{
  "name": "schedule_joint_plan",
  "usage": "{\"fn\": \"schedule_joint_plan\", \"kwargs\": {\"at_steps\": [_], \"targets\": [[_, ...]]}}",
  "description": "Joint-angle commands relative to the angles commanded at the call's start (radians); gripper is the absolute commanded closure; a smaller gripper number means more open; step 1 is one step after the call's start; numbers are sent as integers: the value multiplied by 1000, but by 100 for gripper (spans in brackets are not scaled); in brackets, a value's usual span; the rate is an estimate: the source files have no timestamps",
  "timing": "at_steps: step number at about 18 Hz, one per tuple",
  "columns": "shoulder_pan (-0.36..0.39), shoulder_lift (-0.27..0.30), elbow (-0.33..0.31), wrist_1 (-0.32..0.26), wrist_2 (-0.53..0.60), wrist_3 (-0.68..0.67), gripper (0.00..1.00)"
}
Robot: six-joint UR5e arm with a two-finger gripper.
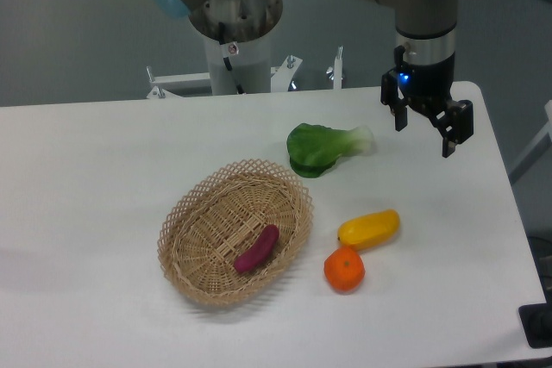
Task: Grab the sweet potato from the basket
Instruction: 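Move the open gripper over the wicker basket above the purple sweet potato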
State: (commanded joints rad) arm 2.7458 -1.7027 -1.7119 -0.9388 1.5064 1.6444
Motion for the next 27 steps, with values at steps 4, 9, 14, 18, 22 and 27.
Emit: {"fn": "schedule_joint_plan", "kwargs": {"at_steps": [4,9,14,18,22,27], "targets": [[-6,0,-9,2,5,-9,0],[-34,-2,-32,5,0,-129,0],[-87,-8,-51,28,-20,-335,0],[-170,-18,-57,31,-18,-540,0],[-238,-38,-95,38,-12,-620,0],[-322,-81,-120,52,-3,-644,0]]}}
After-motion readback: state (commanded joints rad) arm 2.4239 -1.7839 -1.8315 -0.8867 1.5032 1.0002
